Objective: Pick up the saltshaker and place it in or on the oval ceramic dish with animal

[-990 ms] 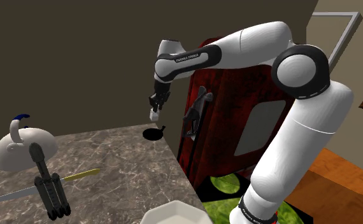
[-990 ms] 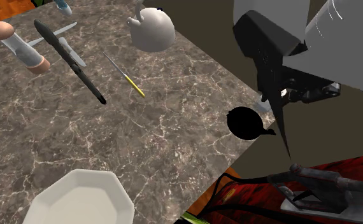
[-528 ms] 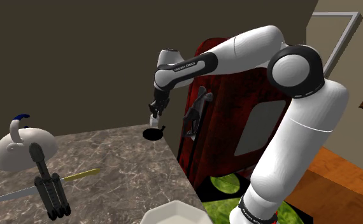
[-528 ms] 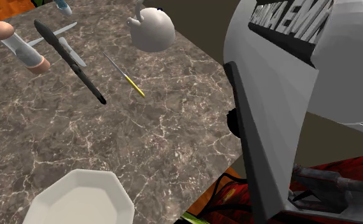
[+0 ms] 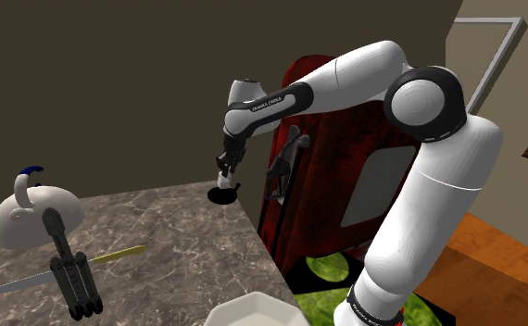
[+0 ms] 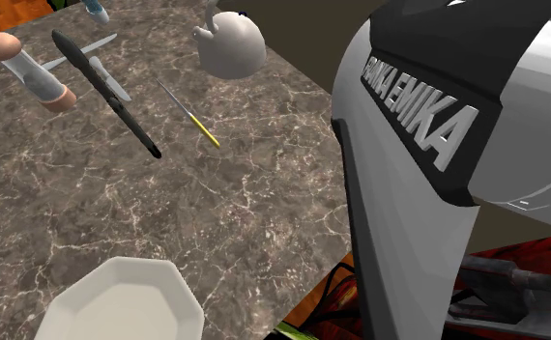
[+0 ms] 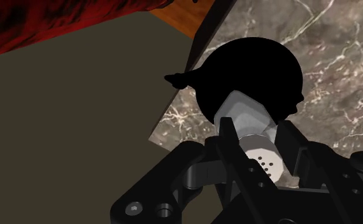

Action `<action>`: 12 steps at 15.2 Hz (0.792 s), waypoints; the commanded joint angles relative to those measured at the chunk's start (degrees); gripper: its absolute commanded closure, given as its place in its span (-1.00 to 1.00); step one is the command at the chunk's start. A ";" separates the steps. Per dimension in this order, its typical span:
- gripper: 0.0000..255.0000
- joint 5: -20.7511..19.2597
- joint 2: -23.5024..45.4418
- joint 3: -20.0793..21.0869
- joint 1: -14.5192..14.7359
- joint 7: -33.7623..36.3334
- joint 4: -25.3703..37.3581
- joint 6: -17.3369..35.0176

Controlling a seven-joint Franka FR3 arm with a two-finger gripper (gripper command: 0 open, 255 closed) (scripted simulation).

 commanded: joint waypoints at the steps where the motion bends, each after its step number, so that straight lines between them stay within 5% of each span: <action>1: 1.00 0.00 0.01 0.00 0.00 -0.01 -0.01 0.03; 3: 1.00 0.00 0.01 0.00 0.00 -0.01 -0.01 0.03; 4: -1.00 0.00 0.01 0.00 0.00 -0.01 -0.01 0.03; 9: -1.00 0.00 0.01 0.00 0.00 -0.01 -0.01 0.03; 12: -1.00 0.63 -3.15 -0.05 -0.09 -0.45 2.19 -5.29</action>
